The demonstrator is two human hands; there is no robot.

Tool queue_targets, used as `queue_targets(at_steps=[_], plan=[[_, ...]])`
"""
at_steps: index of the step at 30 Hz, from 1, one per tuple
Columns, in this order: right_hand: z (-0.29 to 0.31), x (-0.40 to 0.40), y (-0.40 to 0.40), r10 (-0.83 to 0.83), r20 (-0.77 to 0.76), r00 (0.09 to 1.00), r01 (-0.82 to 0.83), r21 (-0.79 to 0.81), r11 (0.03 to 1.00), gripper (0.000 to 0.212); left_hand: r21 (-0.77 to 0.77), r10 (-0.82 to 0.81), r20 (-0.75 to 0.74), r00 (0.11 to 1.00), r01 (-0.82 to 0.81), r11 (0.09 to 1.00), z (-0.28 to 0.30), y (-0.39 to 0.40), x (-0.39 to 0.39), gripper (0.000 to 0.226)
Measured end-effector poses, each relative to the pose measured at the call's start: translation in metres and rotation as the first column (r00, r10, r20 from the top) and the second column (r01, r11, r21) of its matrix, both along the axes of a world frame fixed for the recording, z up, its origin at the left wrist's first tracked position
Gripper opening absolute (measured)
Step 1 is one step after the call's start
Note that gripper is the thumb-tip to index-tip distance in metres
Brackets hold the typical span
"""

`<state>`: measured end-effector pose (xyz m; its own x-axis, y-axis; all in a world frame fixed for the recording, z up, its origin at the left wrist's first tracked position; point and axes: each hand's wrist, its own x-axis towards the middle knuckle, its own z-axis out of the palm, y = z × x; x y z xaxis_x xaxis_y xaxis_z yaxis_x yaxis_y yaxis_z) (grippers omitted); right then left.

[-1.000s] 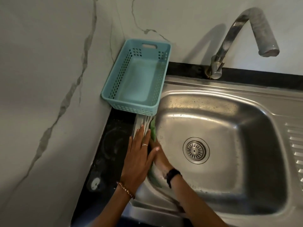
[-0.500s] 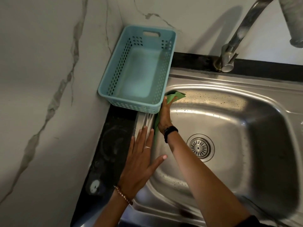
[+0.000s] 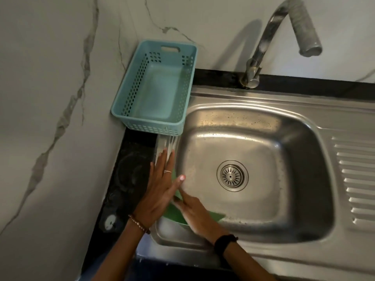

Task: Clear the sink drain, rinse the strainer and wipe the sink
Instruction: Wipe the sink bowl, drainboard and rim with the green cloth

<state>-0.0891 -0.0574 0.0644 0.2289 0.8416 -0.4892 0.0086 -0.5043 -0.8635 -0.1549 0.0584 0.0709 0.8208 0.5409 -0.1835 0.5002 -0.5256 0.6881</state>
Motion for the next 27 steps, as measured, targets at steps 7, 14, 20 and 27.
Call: queue_targets(at_steps=[7,14,20,27], plan=[[0.027,-0.003,-0.089,0.344,0.591,0.729,-0.37,-0.082,0.925,0.047,0.059,-0.128,-0.032,0.991,0.13,0.99,0.006,-0.048,-0.023,0.066],[0.039,0.057,-0.201,0.447,0.677,0.585,-0.14,-0.458,0.878,0.047,-0.082,-0.463,-0.168,0.87,0.456,0.886,-0.005,-0.104,-0.012,0.04],[0.046,0.122,-0.27,0.617,0.67,0.413,0.031,-0.687,0.726,0.05,-0.116,-0.545,-0.091,0.833,0.535,0.837,0.004,-0.14,0.027,0.033],[0.039,0.187,-0.271,0.616,0.712,0.336,0.094,-0.676,0.731,0.05,-0.285,-0.512,-0.036,0.858,0.482,0.829,0.011,-0.189,0.082,0.034]])
